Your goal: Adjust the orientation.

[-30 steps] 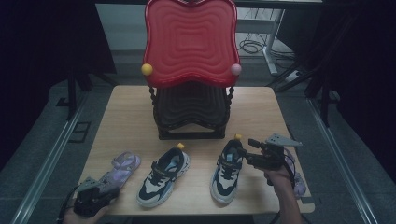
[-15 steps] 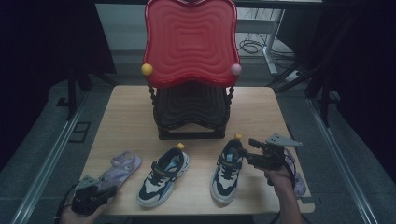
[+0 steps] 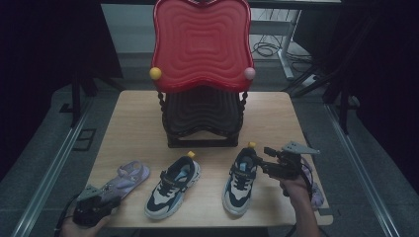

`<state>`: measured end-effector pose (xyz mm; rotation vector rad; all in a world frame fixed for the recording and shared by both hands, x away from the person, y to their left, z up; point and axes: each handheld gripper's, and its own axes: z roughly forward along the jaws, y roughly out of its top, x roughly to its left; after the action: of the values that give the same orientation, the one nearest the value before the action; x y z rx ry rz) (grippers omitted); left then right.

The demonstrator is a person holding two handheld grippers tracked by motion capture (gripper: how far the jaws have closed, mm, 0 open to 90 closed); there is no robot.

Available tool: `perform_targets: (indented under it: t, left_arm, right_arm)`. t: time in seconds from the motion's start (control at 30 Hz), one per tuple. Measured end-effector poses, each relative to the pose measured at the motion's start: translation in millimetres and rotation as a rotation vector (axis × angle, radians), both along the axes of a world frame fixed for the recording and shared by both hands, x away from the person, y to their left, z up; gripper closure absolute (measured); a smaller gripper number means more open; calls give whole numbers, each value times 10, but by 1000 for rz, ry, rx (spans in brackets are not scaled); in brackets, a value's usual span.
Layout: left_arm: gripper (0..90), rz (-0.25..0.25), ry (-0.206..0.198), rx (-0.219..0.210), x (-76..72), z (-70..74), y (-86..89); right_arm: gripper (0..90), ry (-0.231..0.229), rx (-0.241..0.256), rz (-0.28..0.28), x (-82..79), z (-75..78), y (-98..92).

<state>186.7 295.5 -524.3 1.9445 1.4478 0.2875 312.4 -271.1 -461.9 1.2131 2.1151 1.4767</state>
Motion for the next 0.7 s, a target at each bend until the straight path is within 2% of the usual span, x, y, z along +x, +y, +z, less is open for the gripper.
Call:
perform_targets:
  t: [0.07,0.7]
  left_arm:
    - [900,6,-9,0,-18,2,30]
    - [900,54,-9,5,-15,2,201]
  right_arm:
    - [333,0,0,-1,0,-4,2]
    - [333,-4,19,7,-3,-10,-10]
